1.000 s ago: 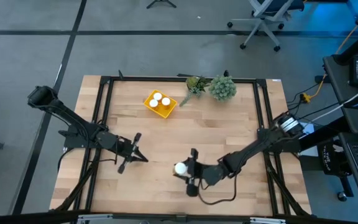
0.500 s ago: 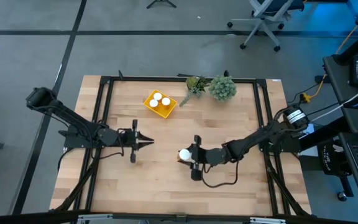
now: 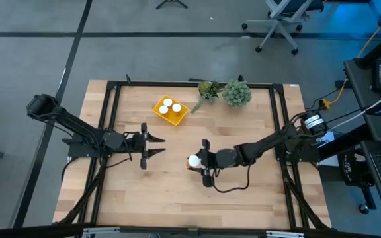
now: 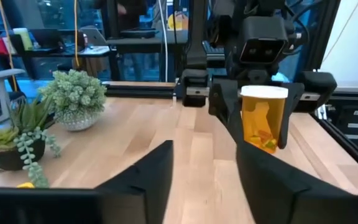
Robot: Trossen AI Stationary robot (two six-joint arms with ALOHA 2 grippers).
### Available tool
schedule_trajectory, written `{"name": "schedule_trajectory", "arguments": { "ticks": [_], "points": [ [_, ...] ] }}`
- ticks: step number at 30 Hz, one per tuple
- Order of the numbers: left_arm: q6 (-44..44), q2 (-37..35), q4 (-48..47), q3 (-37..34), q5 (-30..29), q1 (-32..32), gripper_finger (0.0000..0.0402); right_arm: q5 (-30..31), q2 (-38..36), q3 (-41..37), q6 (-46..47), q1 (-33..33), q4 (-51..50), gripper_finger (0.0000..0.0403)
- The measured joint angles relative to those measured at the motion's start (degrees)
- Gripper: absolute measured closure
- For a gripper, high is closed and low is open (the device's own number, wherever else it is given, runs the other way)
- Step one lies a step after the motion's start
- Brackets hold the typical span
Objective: Pick and place pill bottles into a basket
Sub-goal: Put the orange pill bottle into the yellow bin
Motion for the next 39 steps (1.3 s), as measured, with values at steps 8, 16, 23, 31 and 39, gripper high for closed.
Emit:
{"name": "schedule_trajectory", "arguments": {
  "ticks": [8,16,23,31,39],
  "points": [
    [-0.17,0.00,-0.03,0.00,-0.52,-0.04,0.0158,-1.76,-2.69,0.04,-2.10,0.00,-0.67,0.0213],
    [-0.30,0.00,-0.03,0.00,0.46,-0.04,0.0154,-2.38,-4.17,0.04,-3.16,-0.48,-2.31,0.0213],
    [-0.41,0.00,-0.04,0.02,4.48,-0.04,0.0152,-3.33,-4.15,0.04,-3.22,-1.22,-1.25,0.0213],
    [-2.68,3.68,-0.07,3.29,9.25,0.93,0.0154,-4.43,-4.12,0.04,-3.03,-1.69,-1.19,0.0213],
    [-2.11,15.18,-0.32,10.56,16.78,3.06,0.0154,-4.44,-4.11,0.04,-2.88,-1.75,-1.06,0.0213]
  ]
}}
